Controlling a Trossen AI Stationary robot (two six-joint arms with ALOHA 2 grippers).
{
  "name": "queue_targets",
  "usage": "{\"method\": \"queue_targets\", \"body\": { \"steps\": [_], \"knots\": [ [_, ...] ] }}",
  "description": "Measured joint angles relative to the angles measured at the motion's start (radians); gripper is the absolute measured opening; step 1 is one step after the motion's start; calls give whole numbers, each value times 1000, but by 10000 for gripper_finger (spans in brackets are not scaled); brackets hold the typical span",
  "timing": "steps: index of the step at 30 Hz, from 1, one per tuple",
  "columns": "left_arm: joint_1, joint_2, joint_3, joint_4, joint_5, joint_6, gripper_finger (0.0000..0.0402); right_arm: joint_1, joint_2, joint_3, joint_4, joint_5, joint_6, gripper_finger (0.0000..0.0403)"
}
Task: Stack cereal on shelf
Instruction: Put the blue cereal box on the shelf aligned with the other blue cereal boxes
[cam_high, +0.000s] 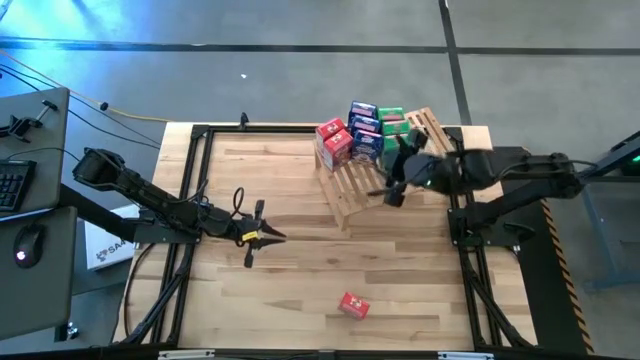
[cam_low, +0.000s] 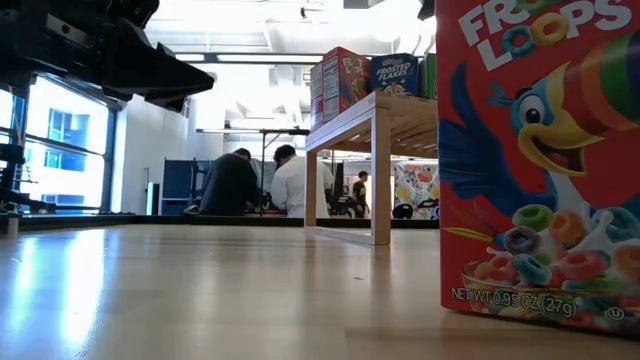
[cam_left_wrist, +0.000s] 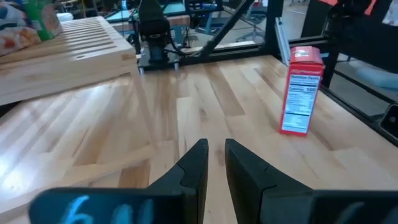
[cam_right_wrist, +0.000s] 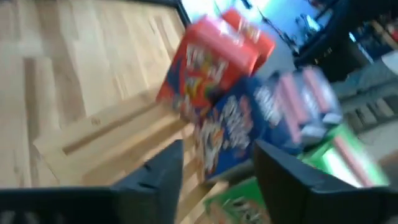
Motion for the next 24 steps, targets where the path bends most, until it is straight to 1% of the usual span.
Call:
{"method": "queue_targets", "body": {
  "steps": [4, 7, 9, 11, 13, 15, 20, 24],
  "knots": [
    [0, 0, 0, 0, 1, -14, 44, 29, 2, -118, 36, 50, 88, 99],
    [0, 0, 0, 0, 1, -15, 44, 33, 2, -211, 123, 63, 146, 43],
    [0, 0, 0, 2, -3, -14, 44, 32, 2, -266, 200, 68, 169, 14],
    [0, 0, 0, 2, -3, -14, 44, 32, 2, -314, 280, 101, 171, 6],
    [0, 0, 0, 2, -6, -15, 44, 28, 2, -349, 344, 149, 171, 13],
    [0, 0, 0, 2, -9, -15, 44, 13, 2, -369, 376, 172, 167, 17],
    [0, 0, 0, 3, -14, -15, 44, -51, 2, -395, 437, 187, 179, 11],
    [0, 0, 0, 3, -15, -15, 44, -95, 2, -396, 452, 187, 180, 1]
  ]
}}
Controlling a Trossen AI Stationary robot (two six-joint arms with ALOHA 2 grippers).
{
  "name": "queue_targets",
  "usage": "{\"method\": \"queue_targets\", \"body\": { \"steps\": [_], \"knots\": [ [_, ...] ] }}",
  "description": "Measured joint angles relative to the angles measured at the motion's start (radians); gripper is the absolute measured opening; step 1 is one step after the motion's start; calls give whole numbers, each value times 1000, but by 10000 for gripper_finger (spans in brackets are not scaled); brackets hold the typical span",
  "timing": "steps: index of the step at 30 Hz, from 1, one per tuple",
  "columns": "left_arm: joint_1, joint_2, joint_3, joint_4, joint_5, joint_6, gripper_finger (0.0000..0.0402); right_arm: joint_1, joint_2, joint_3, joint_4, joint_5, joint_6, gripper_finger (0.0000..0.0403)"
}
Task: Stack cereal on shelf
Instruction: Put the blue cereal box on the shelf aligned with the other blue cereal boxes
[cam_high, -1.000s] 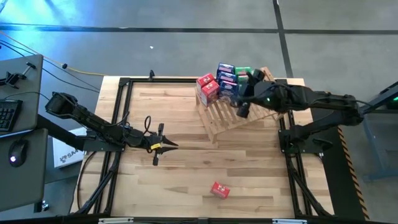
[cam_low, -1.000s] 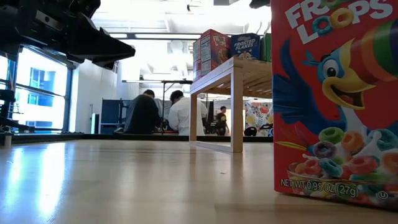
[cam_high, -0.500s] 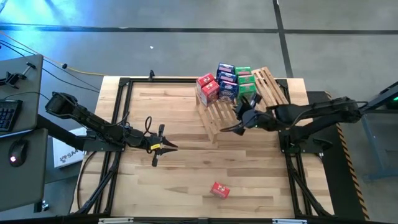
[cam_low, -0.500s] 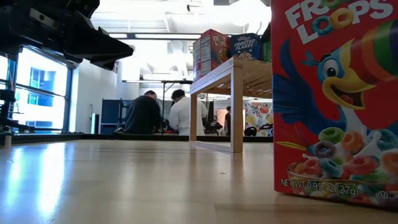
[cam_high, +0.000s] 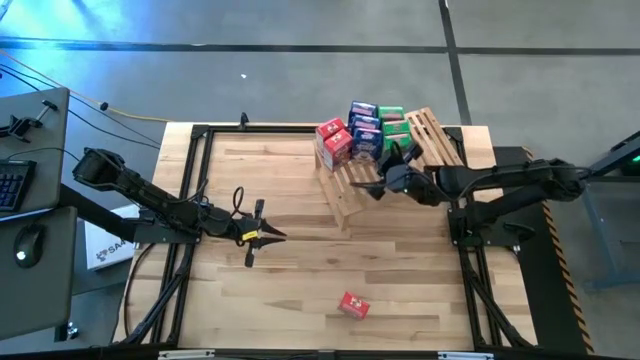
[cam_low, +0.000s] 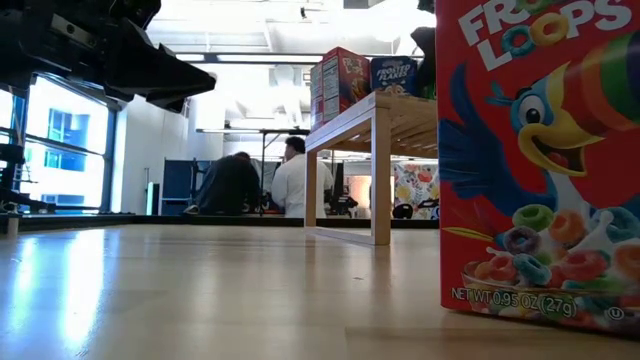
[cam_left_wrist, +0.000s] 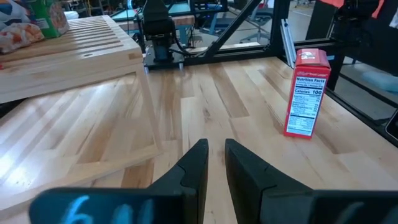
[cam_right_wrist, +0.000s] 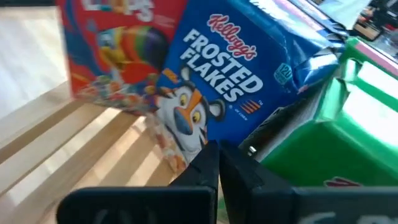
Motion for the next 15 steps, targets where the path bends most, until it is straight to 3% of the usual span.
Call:
{"method": "queue_targets", "body": {
  "steps": [11, 15],
  "knots": [
    [0, 0, 0, 0, 0, -2, 44, -29, 0, 0, 14, 5, -13, 2],
    [0, 0, 0, 0, -1, -3, 44, 48, -12, 26, -18, 17, -60, 1]
  ]
}}
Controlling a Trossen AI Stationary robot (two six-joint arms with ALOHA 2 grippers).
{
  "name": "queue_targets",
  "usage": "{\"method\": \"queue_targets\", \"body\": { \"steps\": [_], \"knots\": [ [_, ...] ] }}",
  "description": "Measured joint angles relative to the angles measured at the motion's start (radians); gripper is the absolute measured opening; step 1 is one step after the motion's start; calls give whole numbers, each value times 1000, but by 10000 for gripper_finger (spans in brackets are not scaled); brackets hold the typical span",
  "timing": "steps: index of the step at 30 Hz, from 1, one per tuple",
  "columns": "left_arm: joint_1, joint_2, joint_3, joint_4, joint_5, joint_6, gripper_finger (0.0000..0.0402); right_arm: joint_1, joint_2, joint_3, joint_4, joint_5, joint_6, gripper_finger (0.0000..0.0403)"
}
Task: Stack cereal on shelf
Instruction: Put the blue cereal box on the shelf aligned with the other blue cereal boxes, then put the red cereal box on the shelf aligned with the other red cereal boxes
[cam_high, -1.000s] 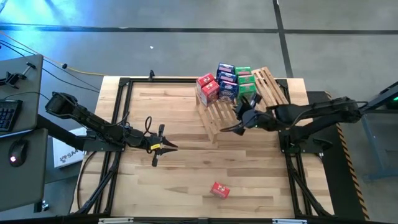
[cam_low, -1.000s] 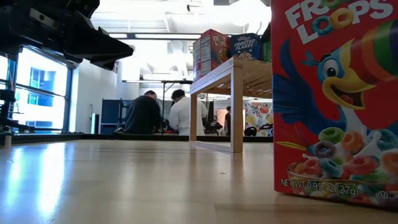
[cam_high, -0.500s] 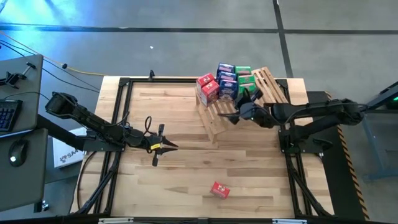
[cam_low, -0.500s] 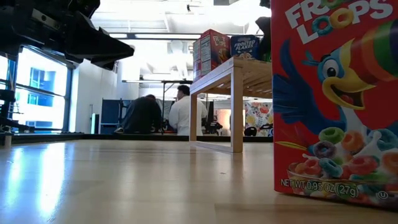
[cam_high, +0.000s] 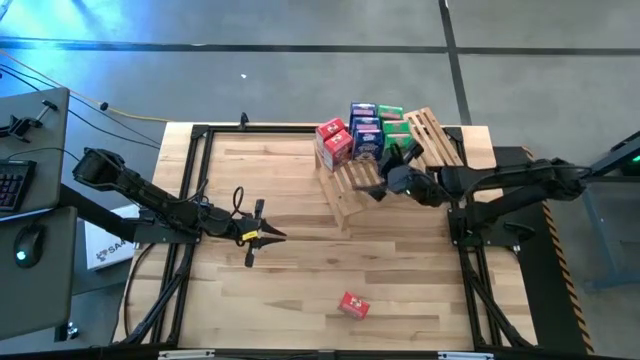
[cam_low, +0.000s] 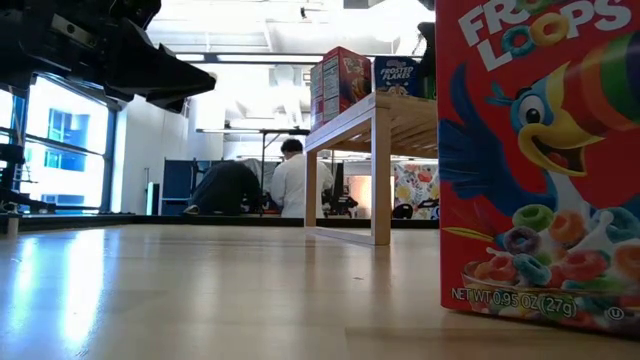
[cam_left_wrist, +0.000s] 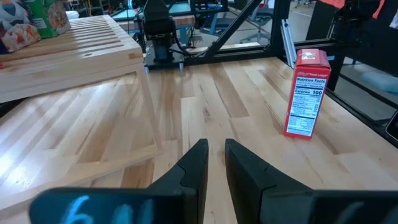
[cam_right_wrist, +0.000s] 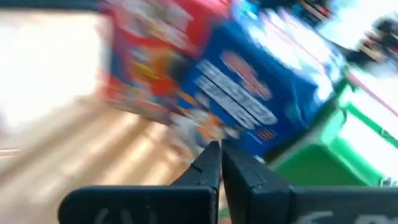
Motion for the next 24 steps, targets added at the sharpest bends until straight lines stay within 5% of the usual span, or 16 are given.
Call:
{"method": "queue_targets", "body": {
  "steps": [8, 15, 24],
  "knots": [
    [0, 0, 0, 0, -3, 1, 44, 335, 7, 43, -105, -67, 197, 0],
    [0, 0, 0, 0, -3, -7, 44, 636, 146, 42, -49, -37, 391, 16],
    [0, 0, 0, 12, -28, -16, 44, 760, 396, 126, 38, -113, 630, 187]
  ]
}}
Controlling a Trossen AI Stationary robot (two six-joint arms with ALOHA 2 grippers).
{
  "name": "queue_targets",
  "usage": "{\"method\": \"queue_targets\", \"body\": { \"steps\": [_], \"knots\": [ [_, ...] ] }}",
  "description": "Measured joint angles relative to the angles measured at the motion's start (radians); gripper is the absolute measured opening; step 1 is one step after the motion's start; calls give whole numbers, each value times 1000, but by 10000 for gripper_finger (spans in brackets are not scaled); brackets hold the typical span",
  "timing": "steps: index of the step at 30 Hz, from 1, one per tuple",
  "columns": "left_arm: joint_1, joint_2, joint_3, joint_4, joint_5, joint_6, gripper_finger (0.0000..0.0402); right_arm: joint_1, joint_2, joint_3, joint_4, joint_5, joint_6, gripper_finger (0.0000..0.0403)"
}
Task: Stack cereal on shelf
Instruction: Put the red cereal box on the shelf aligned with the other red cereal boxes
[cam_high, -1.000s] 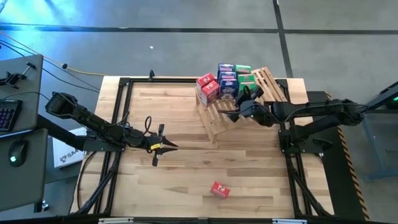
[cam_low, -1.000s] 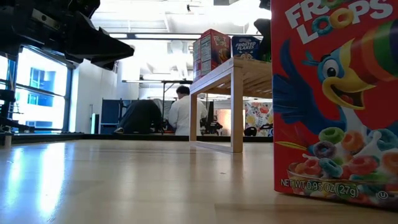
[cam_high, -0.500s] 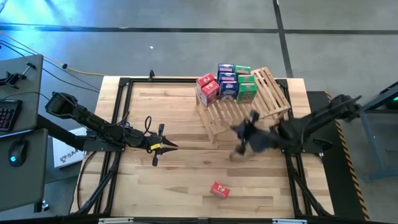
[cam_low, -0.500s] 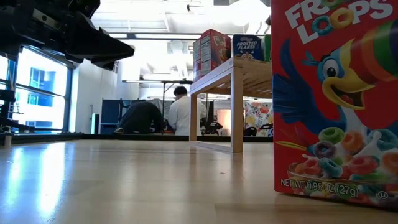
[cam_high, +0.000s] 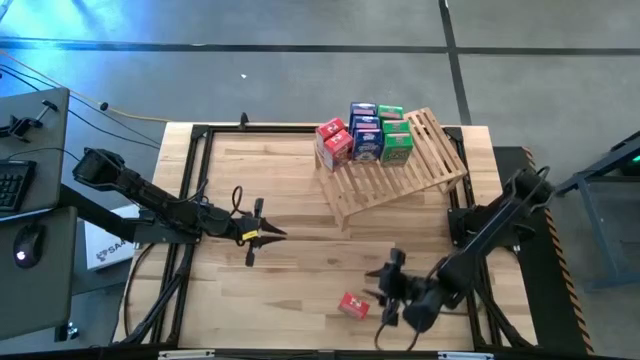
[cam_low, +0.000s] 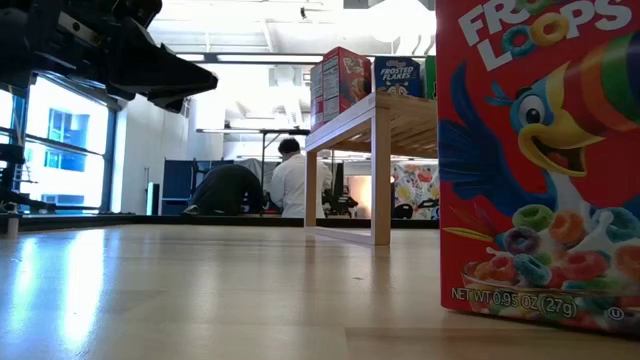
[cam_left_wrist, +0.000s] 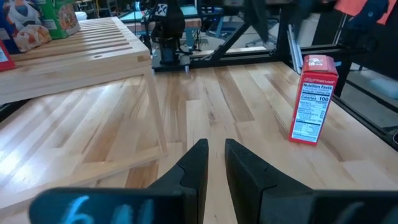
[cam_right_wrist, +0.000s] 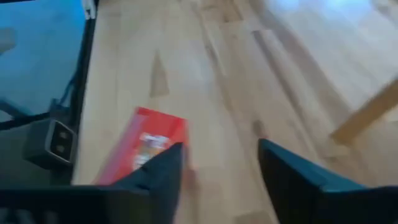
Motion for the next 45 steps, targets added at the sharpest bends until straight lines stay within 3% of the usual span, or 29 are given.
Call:
{"method": "queue_targets", "body": {
  "steps": [4, 8, 14, 24, 35, 45],
  "knots": [
    [0, 0, 0, 1, -2, 0, 44, 2, 101, 107, 0, -22, 23, 258],
    [0, 0, 0, 0, -2, 0, 44, -1, 176, 223, -46, -49, 42, 291],
    [0, 0, 0, -4, -2, 0, 44, -22, 254, 339, -181, -79, 175, 296],
    [0, 0, 0, -11, -2, 0, 44, -71, 280, 347, -268, -194, 338, 295],
    [0, 0, 0, -12, -2, 0, 44, -105, 332, 346, -282, -369, 312, 233],
    [0, 0, 0, -12, -2, 0, 44, -157, 337, 395, -333, -455, 148, 150]
  ]
}}
